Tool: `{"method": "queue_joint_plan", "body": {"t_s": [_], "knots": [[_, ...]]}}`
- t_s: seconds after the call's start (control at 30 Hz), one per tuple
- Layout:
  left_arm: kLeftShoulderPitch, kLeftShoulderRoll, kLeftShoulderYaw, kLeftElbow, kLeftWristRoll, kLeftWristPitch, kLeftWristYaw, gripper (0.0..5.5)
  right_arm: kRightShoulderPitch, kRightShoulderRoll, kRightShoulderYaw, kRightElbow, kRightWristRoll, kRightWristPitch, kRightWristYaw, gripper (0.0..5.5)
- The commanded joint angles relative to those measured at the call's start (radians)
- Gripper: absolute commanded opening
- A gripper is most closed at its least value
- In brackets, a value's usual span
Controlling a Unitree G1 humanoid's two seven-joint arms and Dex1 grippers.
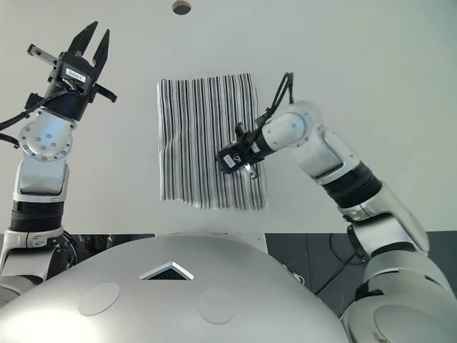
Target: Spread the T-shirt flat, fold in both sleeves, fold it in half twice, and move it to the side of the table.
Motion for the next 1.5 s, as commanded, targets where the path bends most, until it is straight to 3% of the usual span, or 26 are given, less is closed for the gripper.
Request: {"method": "queue_joint_plan", "body": {"t_s": [0.03, 0.13, 0.2, 0.37, 0.47, 0.6, 0.77, 1.1, 1.5], "knots": [[0.02, 0.072, -0.041, 0.001, 0.139, -0.089, -0.01, 0.79, -0.028, 0.047, -0.028, 0.039, -0.021, 0.03, -0.09, 1.36], [0.087, 0.188, -0.057, 0.053, 0.299, -0.281, 0.034, 0.79, -0.008, 0.004, -0.079, 0.033, -0.016, -0.006, -0.129, 1.36], [0.182, 0.295, -0.043, 0.049, 0.373, -0.411, 0.033, 0.79, 0.058, -0.035, -0.173, -0.073, 0.055, 0.002, -0.148, 1.36], [0.413, 0.523, 0.06, 0.048, 0.432, -0.685, 0.017, 0.79, 0.374, -0.15, -0.599, -0.403, 0.325, -0.024, -0.202, 1.36], [0.526, 0.555, 0.091, 0.035, 0.539, -0.818, 0.06, 0.79, 0.662, -0.166, -0.904, -0.474, 0.423, -0.115, -0.156, 1.36], [0.559, 0.513, 0.084, -0.021, 0.639, -0.875, 0.083, 0.79, 0.836, -0.178, -1.072, -0.448, 0.477, -0.191, -0.094, 1.36], [0.465, 0.453, -0.007, 0.017, 0.825, -0.89, 0.145, 0.79, 0.831, -0.173, -1.04, -0.443, 0.483, -0.229, -0.124, 1.36], [0.428, 0.464, -0.035, 0.052, 0.804, -0.874, 0.195, 2.53, 0.819, -0.189, -0.956, -0.399, 0.407, -0.272, -0.184, 1.41], [0.445, 0.475, 0.015, -0.025, 0.71, -0.89, 0.193, 2.53, 0.784, -0.237, -0.889, -0.332, 0.326, -0.284, -0.214, 1.41]]}}
